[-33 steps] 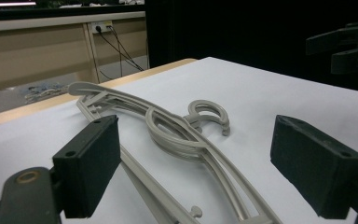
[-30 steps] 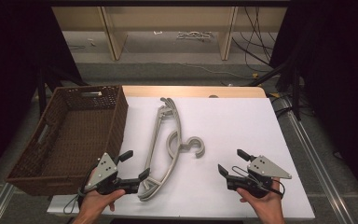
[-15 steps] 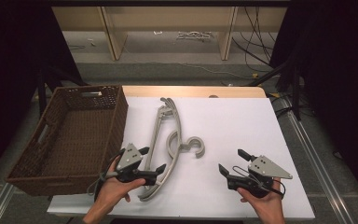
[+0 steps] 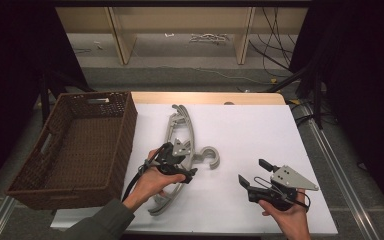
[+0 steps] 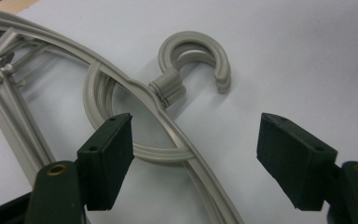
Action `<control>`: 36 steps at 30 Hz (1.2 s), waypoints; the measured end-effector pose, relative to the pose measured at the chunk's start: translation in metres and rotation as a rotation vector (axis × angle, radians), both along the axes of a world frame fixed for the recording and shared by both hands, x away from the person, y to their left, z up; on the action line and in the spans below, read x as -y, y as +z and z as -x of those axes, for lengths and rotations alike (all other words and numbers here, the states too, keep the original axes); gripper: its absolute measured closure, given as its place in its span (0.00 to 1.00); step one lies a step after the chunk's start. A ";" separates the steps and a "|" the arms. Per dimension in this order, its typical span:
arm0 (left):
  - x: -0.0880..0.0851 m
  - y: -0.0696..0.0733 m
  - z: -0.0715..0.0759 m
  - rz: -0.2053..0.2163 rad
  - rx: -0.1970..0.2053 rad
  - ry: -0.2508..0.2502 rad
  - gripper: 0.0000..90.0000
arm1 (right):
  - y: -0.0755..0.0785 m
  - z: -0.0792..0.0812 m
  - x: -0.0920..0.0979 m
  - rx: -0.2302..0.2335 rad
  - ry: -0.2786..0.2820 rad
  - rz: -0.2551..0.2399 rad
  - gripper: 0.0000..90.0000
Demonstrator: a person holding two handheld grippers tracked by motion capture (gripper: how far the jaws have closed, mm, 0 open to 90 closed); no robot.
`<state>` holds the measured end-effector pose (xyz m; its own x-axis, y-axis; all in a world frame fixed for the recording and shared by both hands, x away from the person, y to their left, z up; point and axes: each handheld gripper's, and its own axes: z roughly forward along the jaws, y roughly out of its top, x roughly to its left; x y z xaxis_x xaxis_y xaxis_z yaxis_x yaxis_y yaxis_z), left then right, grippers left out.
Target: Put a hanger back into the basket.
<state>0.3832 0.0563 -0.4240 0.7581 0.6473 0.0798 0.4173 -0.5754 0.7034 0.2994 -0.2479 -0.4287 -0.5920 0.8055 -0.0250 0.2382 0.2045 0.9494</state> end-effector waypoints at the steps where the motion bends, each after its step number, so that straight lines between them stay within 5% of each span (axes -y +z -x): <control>1: 0.000 0.000 0.000 0.000 0.000 0.000 0.30 | 0.000 0.000 0.000 0.002 0.001 0.000 0.20; 6: 0.008 -0.007 -0.020 -0.071 -0.073 0.020 0.35 | 0.001 0.001 0.002 -0.026 0.007 0.017 0.20; 13: 0.017 -0.011 -0.030 -0.105 -0.097 0.034 0.40 | -0.001 -0.001 0.000 -0.012 0.014 -0.002 0.20; 25: 0.023 -0.013 -0.041 -0.111 -0.146 0.033 0.55 | -0.001 -0.001 -0.001 -0.015 0.015 0.006 0.20; 26: 0.023 -0.013 -0.044 -0.129 -0.176 0.050 0.56 | -0.001 -0.001 -0.001 -0.016 0.017 0.004 0.20; 36: 0.026 -0.026 -0.062 -0.135 -0.253 0.074 0.62 | -0.001 -0.001 -0.001 -0.020 0.019 0.004 0.21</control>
<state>0.4451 0.0300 -0.4496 0.7159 0.6980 -0.0165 0.6139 -0.6181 0.4911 0.3006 -0.2471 -0.4300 -0.6074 0.7942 -0.0165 0.2530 0.2131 0.9437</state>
